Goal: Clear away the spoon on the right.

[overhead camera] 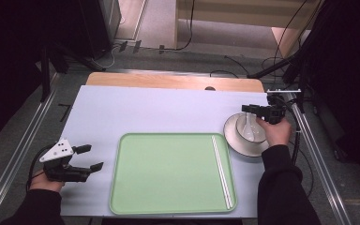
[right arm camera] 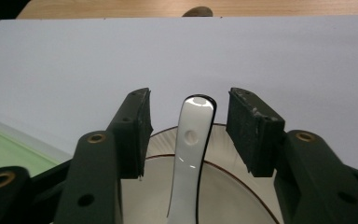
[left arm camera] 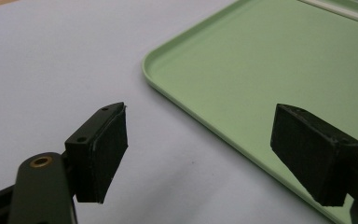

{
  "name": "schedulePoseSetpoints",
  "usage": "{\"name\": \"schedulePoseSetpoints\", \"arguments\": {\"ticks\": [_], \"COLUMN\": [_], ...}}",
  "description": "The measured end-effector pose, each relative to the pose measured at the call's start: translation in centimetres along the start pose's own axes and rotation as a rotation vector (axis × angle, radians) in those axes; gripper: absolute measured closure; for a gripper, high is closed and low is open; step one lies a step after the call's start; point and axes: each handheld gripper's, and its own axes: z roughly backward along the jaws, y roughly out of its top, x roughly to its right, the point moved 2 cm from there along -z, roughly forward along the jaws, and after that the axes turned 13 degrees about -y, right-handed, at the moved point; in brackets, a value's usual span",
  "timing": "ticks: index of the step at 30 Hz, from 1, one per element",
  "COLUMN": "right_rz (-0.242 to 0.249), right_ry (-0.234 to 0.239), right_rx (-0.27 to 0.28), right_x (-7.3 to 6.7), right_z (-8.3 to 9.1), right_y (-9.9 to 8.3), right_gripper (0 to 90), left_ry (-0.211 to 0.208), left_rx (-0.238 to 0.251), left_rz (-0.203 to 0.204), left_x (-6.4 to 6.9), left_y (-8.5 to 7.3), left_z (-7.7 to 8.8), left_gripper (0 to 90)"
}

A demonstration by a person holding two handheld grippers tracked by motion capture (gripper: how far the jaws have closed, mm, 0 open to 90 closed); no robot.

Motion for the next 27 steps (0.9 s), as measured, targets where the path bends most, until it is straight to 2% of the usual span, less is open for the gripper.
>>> {"name": "schedulePoseSetpoints", "arguments": {"ticks": [3,9,13,15,22,27], "right_rz": [0.009,0.008,0.005,0.008,-0.023,-0.026], "right_ry": [-0.021,-0.012,-0.019,-0.026,-0.008,0.014], "right_rx": [-0.008,-0.046,-0.053,-0.054,-0.031,-0.008], "right_x": [0.0,-0.1,-0.1,-0.2,0.0,0.2], "right_z": [-0.2,-0.7,-0.7,-0.6,0.1,1.1], "right_y": [0.0,-0.3,-0.3,-0.3,-0.4,-0.3], "right_gripper": [57.8,63.3,71.3,72.3,76.2,77.4], "left_ry": [-0.001,0.0,-0.001,0.001,0.003,0.005], "left_rx": [0.006,0.005,0.007,0.008,0.009,0.01], "left_rz": [0.001,0.001,0.0,0.0,-0.004,-0.003], "left_x": [0.1,0.0,0.0,0.0,0.0,0.0], "left_y": [0.0,0.0,0.0,0.0,0.0,0.0], "left_z": [0.0,0.1,0.1,0.1,0.1,0.1], "left_gripper": [18.7,18.7,18.7,18.7,18.7,18.7]}}
